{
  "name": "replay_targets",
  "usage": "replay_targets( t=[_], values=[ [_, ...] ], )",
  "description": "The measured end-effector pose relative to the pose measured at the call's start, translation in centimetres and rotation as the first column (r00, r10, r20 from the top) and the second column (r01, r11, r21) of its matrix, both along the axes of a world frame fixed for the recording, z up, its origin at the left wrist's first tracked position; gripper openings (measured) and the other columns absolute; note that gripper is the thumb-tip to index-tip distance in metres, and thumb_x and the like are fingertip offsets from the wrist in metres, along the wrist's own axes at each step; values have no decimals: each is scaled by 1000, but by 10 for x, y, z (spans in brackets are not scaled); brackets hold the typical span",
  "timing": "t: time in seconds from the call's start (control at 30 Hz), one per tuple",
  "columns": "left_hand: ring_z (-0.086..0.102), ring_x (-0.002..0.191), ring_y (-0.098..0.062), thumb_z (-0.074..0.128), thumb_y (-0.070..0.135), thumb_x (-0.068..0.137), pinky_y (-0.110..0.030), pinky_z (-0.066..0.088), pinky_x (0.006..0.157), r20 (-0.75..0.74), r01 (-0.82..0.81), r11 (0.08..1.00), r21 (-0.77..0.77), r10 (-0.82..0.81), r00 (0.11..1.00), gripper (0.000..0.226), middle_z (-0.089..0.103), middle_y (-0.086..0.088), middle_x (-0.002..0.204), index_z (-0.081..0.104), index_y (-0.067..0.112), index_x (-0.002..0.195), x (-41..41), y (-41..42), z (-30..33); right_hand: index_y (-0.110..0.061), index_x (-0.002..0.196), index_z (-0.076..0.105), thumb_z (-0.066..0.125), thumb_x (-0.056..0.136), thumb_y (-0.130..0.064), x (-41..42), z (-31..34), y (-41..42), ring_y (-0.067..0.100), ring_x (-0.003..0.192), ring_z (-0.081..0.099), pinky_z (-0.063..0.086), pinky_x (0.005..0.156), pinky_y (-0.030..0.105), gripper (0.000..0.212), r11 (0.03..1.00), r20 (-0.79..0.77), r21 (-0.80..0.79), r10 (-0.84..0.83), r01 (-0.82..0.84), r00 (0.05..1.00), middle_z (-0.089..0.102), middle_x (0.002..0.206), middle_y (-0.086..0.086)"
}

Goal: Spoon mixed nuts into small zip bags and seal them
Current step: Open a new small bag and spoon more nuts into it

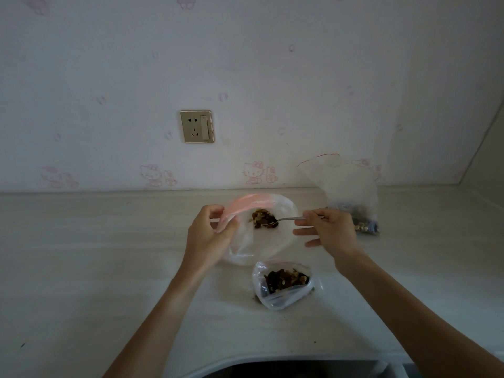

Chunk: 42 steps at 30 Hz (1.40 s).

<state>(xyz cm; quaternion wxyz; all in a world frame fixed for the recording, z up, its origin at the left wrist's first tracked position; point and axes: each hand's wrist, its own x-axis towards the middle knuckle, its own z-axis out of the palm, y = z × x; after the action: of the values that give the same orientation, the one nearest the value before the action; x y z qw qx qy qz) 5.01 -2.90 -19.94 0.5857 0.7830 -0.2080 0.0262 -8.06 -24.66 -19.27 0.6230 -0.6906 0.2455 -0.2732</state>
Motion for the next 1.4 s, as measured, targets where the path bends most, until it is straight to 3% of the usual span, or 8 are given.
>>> replay_targets(
  t=[0.27,0.57,0.8,0.97,1.1,1.2,1.3,1.4],
  values=[
    [59,92,-2,79,27,86,-4,42,78,415,-141,990,-10,132,900,25,57,8,108,63,24,104,-53,23,-8,-6,100,73,64,101,-17,-52,26,-9,20,79,79,59,51,27,14,999,22,-16,49,-48,999,81,87,3],
    [64,71,3,50,70,94,-24,55,65,141,23,888,459,-98,985,41,68,17,77,65,32,89,-96,20,-22,-3,99,74,64,99,-16,-103,28,9,24,83,79,63,56,29,16,986,-42,-22,164,-165,986,80,88,9],
    [64,68,2,69,37,97,-9,42,57,93,107,934,340,-147,985,21,69,15,69,72,27,78,-93,12,-17,-16,94,74,64,99,-16,-115,24,27,11,80,77,65,64,36,11,914,-81,-359,170,-188,982,80,82,-5],
    [64,54,-6,68,29,99,-21,48,60,-107,238,957,167,-223,969,23,70,7,61,72,22,78,-90,8,-9,-14,104,77,62,103,-27,-128,23,38,10,63,69,57,56,35,21,387,42,-921,235,-53,971,75,80,-7],
    [62,53,-16,65,30,101,-33,51,61,-224,285,948,140,-250,942,26,69,-4,59,72,16,80,-86,10,-11,-6,103,75,62,103,-17,-131,20,36,24,66,69,55,54,40,17,26,3,-1000,321,-6,947,73,83,6],
    [64,52,-13,66,33,101,-33,53,59,-197,251,949,192,-213,957,26,70,-1,60,71,17,81,-84,13,-13,-7,104,76,66,101,-17,-128,20,35,17,63,70,57,54,35,14,150,60,-988,293,16,954,75,81,1],
    [61,51,-5,67,44,97,-26,48,58,-117,195,947,255,-169,979,27,70,5,65,71,24,81,-80,19,-12,-17,103,75,64,99,-24,-121,17,32,3,67,72,57,60,16,14,555,136,-832,190,9,972,73,80,-20],
    [60,54,-4,69,47,94,-20,46,57,-20,121,964,236,-120,993,27,67,10,64,70,25,79,-72,27,-7,-14,104,73,64,97,-22,-105,14,24,8,78,77,62,63,23,14,901,133,-429,130,-61,983,79,81,-7]
  ],
)
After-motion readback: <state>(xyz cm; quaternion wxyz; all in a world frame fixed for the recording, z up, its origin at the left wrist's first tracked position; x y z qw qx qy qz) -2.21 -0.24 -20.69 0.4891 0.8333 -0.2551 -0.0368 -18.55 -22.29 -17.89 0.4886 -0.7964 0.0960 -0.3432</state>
